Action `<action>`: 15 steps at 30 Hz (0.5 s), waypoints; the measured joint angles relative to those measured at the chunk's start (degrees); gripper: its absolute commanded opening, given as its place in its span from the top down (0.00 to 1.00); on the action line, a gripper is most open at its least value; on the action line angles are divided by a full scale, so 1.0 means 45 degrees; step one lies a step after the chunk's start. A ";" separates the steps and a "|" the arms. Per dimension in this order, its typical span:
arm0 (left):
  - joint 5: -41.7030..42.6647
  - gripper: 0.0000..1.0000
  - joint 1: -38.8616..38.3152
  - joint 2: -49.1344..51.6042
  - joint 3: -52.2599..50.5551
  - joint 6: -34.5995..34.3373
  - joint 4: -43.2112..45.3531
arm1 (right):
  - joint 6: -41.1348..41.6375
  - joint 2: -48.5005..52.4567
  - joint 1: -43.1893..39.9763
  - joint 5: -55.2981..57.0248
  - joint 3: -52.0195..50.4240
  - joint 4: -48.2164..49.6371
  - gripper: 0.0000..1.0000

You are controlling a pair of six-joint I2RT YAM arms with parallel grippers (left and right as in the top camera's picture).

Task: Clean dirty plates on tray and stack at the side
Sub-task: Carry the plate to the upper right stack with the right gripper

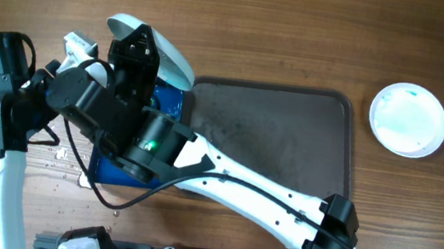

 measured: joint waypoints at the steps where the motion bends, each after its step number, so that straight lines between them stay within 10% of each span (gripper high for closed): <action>1: 0.0000 0.00 -0.0005 0.0000 0.0000 0.0000 0.0000 | 0.0005 0.0000 0.0000 0.0000 0.0000 0.0000 0.96; 15: 0.0000 0.00 0.0000 0.0000 0.0000 0.0000 0.0000 | 0.0257 0.0000 0.0000 -0.0238 0.0000 -0.0005 0.96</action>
